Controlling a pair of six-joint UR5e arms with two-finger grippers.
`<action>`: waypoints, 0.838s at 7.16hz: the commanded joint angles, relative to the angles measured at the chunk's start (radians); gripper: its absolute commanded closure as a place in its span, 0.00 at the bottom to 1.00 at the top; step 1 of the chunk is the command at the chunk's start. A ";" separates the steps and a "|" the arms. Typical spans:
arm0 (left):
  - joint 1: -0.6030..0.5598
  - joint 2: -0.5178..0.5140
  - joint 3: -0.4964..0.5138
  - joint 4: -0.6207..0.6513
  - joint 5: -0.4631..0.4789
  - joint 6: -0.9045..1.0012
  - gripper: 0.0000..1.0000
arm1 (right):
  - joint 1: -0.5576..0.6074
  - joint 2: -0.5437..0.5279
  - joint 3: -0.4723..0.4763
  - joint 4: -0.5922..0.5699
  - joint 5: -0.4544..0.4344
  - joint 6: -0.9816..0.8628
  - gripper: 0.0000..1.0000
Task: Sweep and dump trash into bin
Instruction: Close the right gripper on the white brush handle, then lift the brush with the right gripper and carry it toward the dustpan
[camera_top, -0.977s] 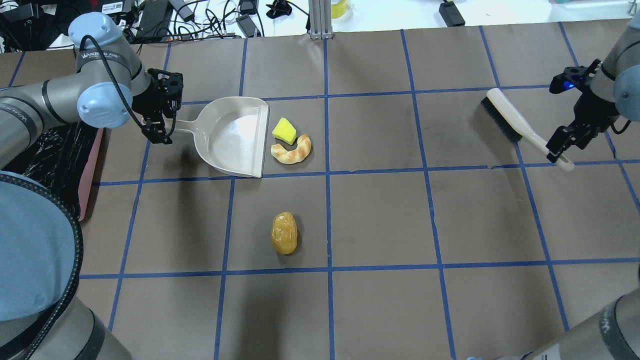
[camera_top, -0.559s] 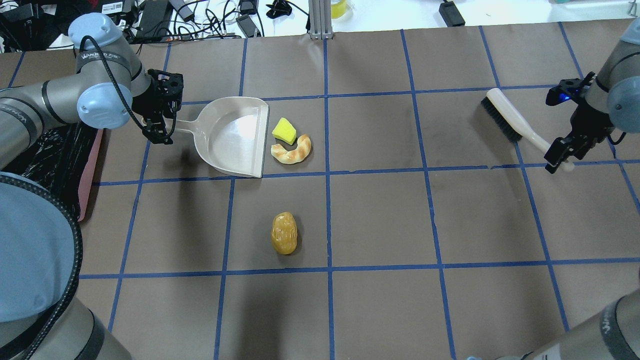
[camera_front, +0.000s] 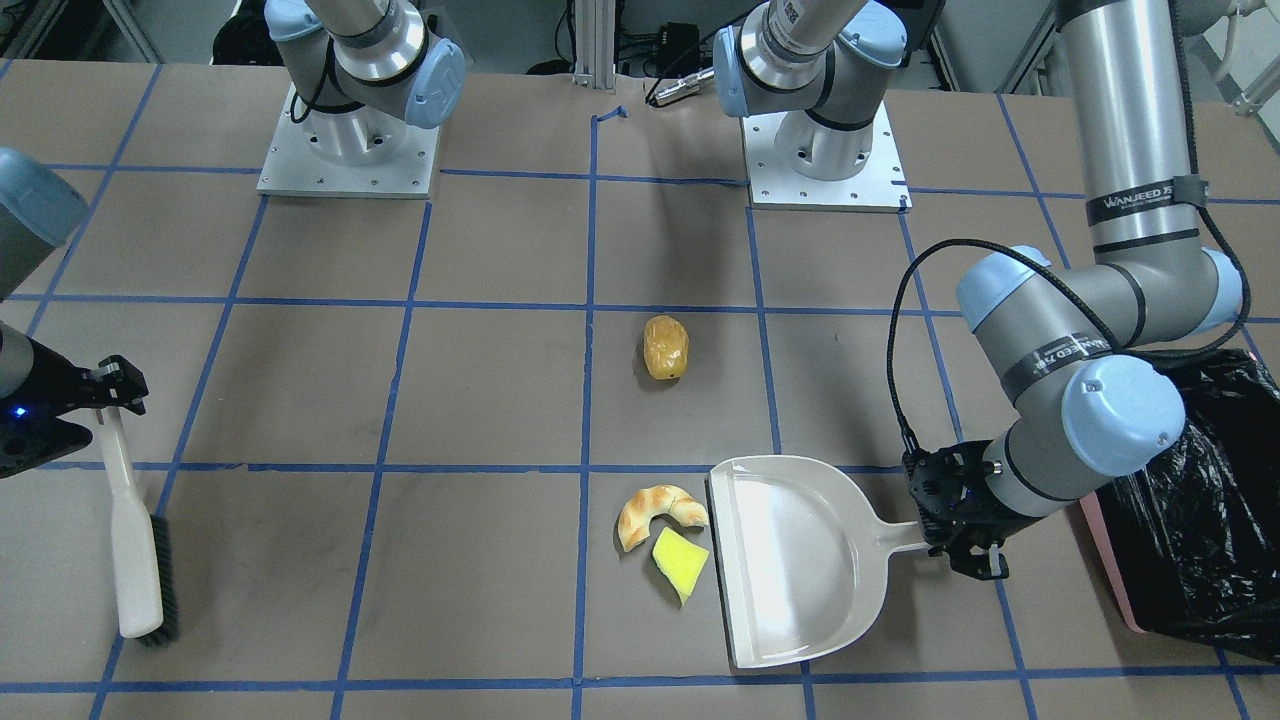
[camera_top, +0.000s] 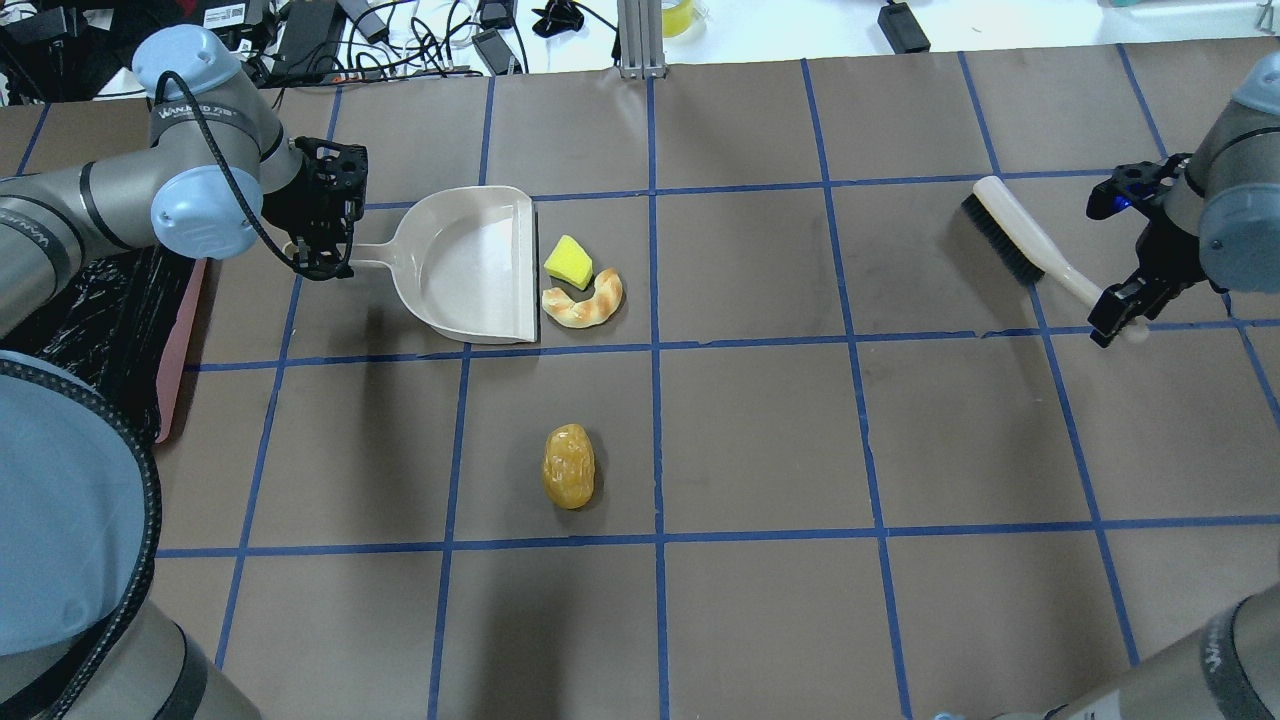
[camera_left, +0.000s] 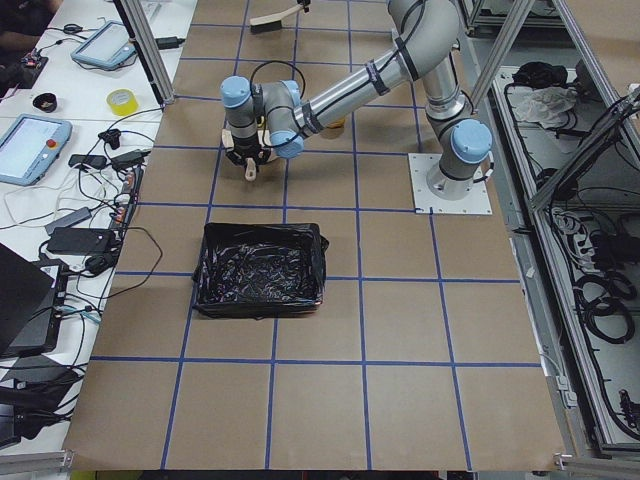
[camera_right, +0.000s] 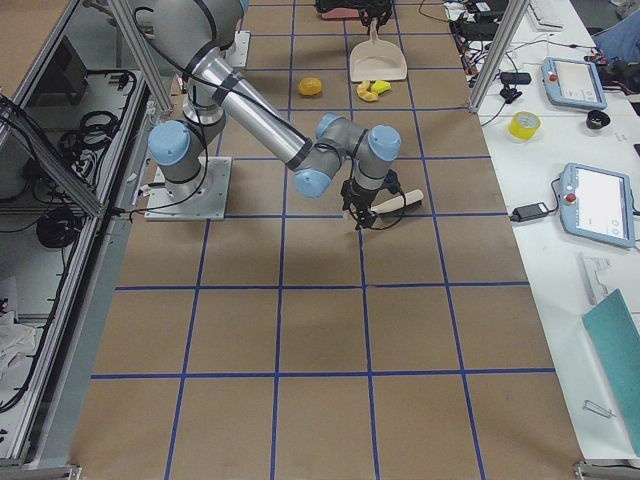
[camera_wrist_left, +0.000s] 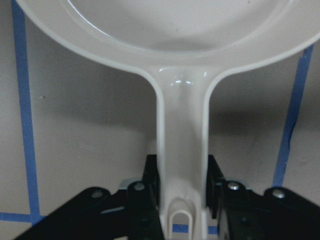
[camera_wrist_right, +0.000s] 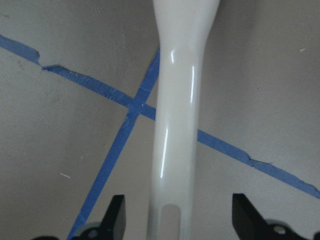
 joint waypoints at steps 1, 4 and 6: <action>-0.002 -0.001 0.000 -0.001 0.001 0.000 0.85 | 0.001 -0.008 -0.006 -0.012 0.003 0.013 0.33; -0.012 0.012 0.000 -0.009 0.031 0.000 0.85 | 0.006 -0.030 -0.006 -0.012 0.017 0.020 0.34; -0.032 0.009 -0.006 -0.018 0.078 -0.002 0.85 | 0.006 -0.027 0.003 -0.010 0.017 0.020 0.36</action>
